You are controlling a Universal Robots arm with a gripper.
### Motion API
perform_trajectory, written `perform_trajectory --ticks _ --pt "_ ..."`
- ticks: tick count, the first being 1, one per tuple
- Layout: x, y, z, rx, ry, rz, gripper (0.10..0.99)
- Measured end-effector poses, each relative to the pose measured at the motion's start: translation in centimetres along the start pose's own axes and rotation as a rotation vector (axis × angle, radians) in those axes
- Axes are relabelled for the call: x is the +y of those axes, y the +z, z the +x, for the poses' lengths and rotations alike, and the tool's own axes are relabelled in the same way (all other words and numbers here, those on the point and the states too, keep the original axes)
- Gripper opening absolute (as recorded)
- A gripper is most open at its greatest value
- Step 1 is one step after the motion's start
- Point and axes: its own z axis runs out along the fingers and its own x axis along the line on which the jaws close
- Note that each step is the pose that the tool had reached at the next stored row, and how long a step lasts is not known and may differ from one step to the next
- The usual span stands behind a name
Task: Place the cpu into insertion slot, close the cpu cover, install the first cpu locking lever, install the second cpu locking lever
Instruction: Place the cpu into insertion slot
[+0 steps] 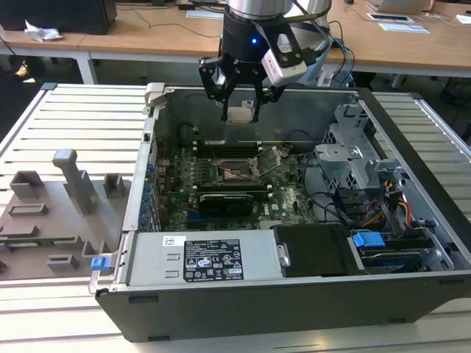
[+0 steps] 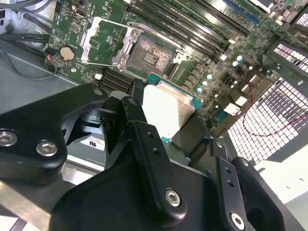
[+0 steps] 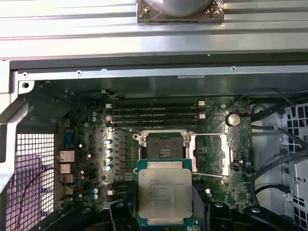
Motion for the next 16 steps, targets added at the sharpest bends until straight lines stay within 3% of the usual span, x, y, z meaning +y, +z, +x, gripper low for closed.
perform_trajectory --ticks 16 --pt "-0.10 1.15 -0.02 0.0000 0.000 0.000 0.541"
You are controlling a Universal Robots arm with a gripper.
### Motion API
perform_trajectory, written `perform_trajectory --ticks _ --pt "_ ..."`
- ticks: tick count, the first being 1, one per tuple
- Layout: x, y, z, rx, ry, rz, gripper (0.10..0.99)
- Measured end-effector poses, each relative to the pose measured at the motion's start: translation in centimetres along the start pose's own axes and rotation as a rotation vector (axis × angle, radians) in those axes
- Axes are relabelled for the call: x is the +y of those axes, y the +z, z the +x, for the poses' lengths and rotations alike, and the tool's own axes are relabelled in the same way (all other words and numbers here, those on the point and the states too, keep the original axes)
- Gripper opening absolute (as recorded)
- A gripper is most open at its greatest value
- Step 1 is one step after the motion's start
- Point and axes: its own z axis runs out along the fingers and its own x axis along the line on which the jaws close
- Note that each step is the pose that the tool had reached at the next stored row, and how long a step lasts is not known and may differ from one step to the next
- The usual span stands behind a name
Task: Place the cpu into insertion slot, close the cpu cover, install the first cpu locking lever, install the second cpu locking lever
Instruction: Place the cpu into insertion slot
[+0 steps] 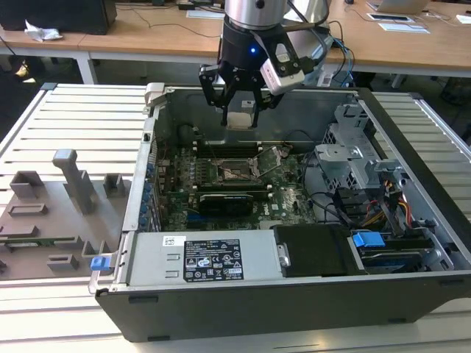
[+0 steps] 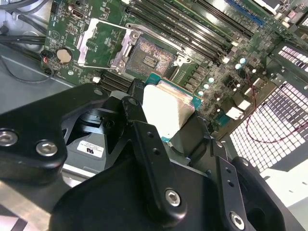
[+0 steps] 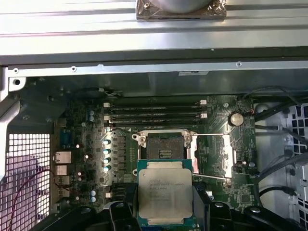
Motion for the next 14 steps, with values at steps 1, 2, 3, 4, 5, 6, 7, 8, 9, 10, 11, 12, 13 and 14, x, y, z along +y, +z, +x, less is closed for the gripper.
perform_trajectory --ticks 1,2,3,4,5,6,7,8,9,10,11,12,13,14 --pt "-0.01 0.11 0.00 0.0000 0.000 0.000 0.541" --pt "-0.02 0.23 -0.01 0.0000 0.000 0.000 0.541" --pt "-0.04 0.39 -0.01 0.0000 0.000 0.000 0.541" --pt "-0.04 0.47 -0.01 0.0000 0.000 0.000 0.541" --pt "-0.06 0.64 -0.02 -0.0001 0.000 0.000 0.541" --pt "-0.07 0.76 -0.02 0.0000 0.000 0.000 0.541" --pt "-0.08 0.92 -0.02 0.0000 0.000 0.000 0.541" --pt "-0.09 1.00 -0.02 0.0000 0.000 0.000 0.541" --pt "-0.10 1.05 -0.02 0.0000 0.000 0.000 0.541" --pt "-0.10 1.13 -0.03 0.0000 0.000 0.000 0.541" --pt "-0.11 1.19 -0.03 0.0000 0.000 0.000 0.541" --pt "-0.11 1.25 -0.03 -0.0001 0.000 0.000 0.541" --pt "-0.12 1.31 -0.03 0.0000 0.000 0.000 0.541" --pt "-0.13 1.41 -0.03 0.0000 0.000 0.000 0.541"
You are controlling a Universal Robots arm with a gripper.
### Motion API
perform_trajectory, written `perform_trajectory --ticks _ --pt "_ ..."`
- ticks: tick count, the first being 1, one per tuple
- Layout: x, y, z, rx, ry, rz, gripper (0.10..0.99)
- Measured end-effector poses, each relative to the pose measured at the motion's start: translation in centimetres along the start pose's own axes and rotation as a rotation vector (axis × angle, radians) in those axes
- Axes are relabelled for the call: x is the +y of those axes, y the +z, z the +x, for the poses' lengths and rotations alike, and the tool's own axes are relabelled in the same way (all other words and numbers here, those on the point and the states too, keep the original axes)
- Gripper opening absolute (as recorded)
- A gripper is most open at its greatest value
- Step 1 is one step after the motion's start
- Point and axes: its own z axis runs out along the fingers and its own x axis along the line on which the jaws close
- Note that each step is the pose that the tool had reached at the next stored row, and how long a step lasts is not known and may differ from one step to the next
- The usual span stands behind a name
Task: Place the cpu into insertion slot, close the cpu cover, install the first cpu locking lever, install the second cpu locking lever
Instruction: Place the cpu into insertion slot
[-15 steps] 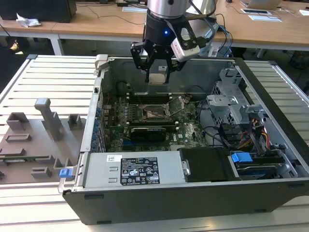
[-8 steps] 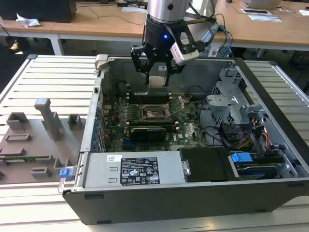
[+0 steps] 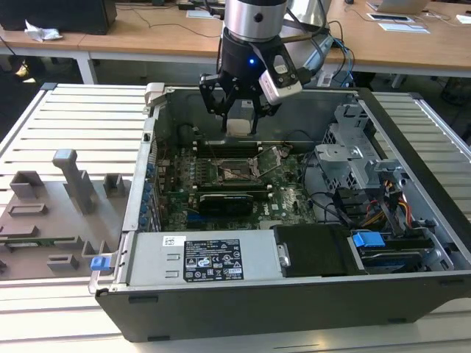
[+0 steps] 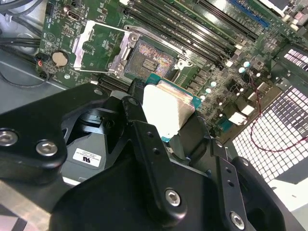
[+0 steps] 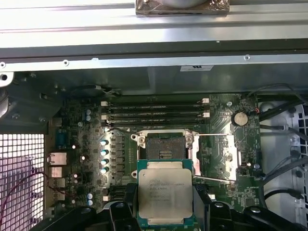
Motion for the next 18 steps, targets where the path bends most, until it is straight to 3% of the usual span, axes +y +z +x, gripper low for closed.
perform_trajectory --ticks 18 --pt "-0.12 1.30 -0.02 0.0001 0.000 0.000 0.541"
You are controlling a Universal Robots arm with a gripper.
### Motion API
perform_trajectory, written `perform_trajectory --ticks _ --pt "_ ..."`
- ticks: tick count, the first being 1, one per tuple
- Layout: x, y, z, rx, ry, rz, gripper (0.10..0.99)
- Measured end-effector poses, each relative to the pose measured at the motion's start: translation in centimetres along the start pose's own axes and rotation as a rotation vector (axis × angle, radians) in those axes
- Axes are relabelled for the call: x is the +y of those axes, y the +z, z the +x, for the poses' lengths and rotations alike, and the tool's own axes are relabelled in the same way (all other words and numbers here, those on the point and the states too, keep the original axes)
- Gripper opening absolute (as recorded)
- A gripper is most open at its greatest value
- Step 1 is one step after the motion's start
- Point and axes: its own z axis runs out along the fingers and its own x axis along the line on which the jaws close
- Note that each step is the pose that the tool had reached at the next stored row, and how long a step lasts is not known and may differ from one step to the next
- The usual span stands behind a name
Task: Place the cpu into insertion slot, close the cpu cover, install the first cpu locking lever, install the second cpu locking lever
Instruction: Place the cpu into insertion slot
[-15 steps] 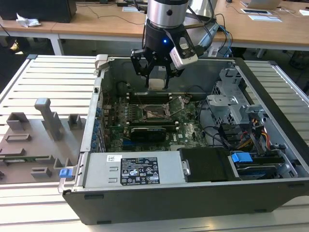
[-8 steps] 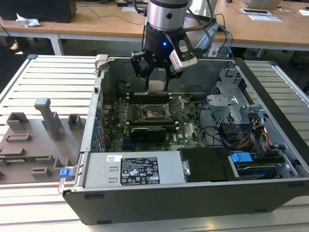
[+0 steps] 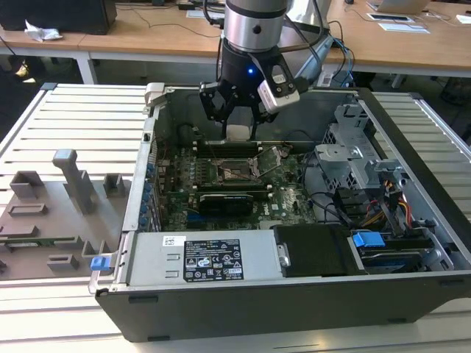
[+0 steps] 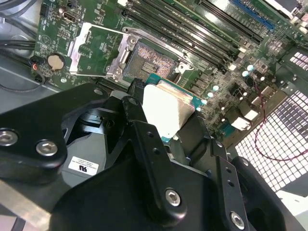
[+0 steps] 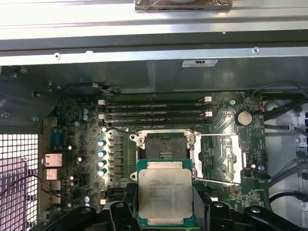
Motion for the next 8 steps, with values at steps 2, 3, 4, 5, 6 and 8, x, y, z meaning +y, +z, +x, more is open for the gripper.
perform_trajectory --ticks 2,3,4,5,6,8 --pt "-0.01 0.13 0.00 -0.0001 0.000 0.000 0.541" --pt "-0.02 0.20 0.00 -0.0001 0.000 0.000 0.541" --pt "-0.02 0.25 -0.01 0.0000 0.000 0.000 0.541" --pt "-0.03 0.32 -0.01 0.0000 0.000 0.000 0.541" --pt "-0.03 0.37 -0.01 0.0000 0.000 0.000 0.541" --pt "-0.04 0.51 -0.01 0.0000 0.000 0.000 0.541"
